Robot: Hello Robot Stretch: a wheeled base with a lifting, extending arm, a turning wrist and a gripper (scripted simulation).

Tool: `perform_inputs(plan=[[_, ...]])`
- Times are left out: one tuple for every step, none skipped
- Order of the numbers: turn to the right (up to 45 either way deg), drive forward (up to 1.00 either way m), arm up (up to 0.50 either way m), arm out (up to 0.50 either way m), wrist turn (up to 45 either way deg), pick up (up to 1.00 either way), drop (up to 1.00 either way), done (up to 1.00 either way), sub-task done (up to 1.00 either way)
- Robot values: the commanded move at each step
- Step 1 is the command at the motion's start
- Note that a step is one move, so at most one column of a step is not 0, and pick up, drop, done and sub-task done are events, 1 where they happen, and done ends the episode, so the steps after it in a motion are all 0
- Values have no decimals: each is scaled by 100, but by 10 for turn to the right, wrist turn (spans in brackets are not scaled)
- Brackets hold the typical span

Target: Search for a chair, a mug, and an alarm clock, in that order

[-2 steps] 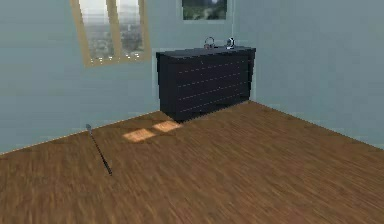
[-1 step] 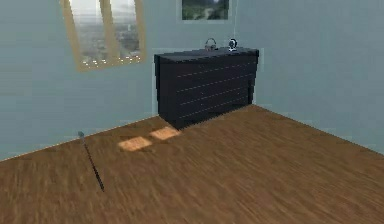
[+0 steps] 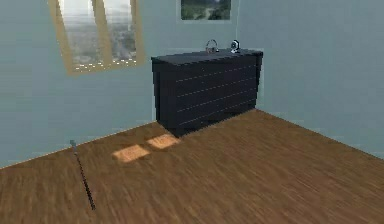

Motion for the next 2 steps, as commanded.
perform_inputs(plan=[[120, 0, 0, 0, 0, 0, 0, 0, 0], [0, 100, 0, 0, 0, 0, 0, 0, 0]])
